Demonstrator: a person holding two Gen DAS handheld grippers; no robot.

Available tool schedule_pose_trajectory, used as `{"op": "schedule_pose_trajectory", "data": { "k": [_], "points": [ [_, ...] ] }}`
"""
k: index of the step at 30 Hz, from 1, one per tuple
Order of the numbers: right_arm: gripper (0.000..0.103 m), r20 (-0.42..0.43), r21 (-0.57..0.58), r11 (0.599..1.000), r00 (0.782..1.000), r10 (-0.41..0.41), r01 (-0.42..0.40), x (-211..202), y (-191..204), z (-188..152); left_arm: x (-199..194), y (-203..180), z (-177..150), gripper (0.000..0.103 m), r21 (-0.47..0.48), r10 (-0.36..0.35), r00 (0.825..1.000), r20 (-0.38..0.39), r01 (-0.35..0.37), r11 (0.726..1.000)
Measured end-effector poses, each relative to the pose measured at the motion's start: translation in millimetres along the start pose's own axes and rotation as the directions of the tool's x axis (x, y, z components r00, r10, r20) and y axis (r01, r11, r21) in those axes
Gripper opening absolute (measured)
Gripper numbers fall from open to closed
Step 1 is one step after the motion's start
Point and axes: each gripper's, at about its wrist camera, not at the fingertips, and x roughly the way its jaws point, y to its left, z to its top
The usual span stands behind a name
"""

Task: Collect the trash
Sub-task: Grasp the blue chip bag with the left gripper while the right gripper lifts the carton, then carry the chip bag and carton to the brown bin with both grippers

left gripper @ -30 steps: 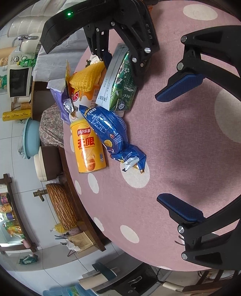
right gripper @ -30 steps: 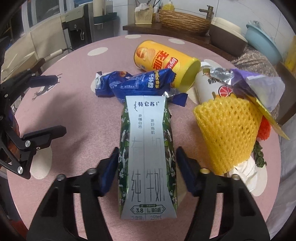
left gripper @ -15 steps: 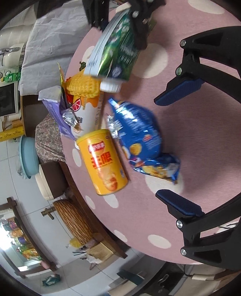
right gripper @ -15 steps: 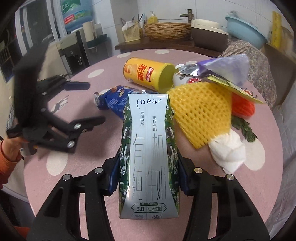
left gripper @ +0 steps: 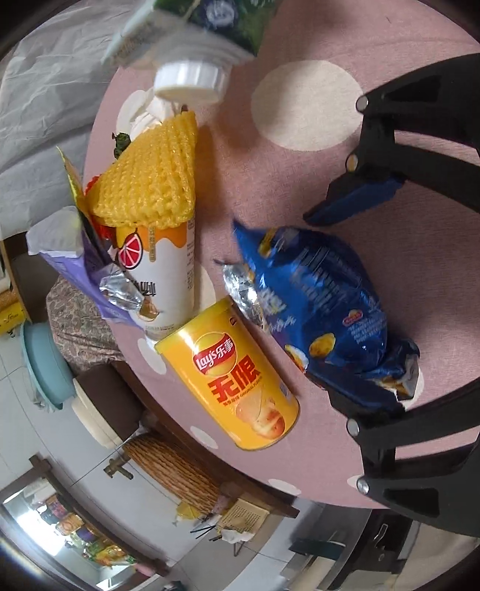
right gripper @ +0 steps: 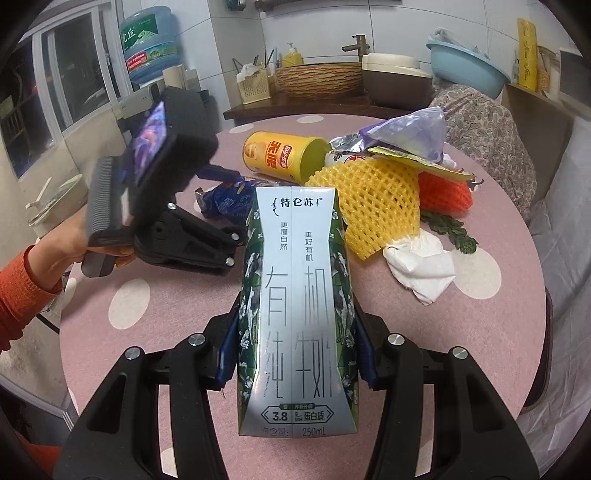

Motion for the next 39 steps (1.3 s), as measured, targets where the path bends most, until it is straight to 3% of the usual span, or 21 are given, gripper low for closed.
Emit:
{"op": "schedule_pose_trajectory", "data": {
  "k": [7,13,27,33,39],
  "points": [
    [0.052,0.02,0.033,0.999,1.0,0.004,-0.004,-7,-7,-12,-3,4,-6,0.037,-0.072,-0.005,1.0,0.002,0.005,0.997],
    [0.052,0.038,0.05,0.999,0.999,0.014,-0.016,-8,-7,-22,-21,5,-14,0.019,-0.143,-0.026,0.999,0.038,0.031,0.989],
    [0.052,0.122,0.095,0.993,0.991,0.056,-0.068,-28,-15,-51,-86,-21,-34,0.012,-0.258,-0.105,0.977,0.187,0.152,0.954],
    [0.052,0.19,0.138,0.989,0.981,0.023,-0.05,-55,-30,-66,-115,-54,-17,0.012,-0.219,-0.161,0.949,0.27,0.224,0.95],
    [0.052,0.251,0.232,0.973,0.965,-0.08,0.021,-86,-70,-82,-120,-102,29,0.012,-0.123,-0.259,0.912,0.319,0.31,0.943]
  ]
}}
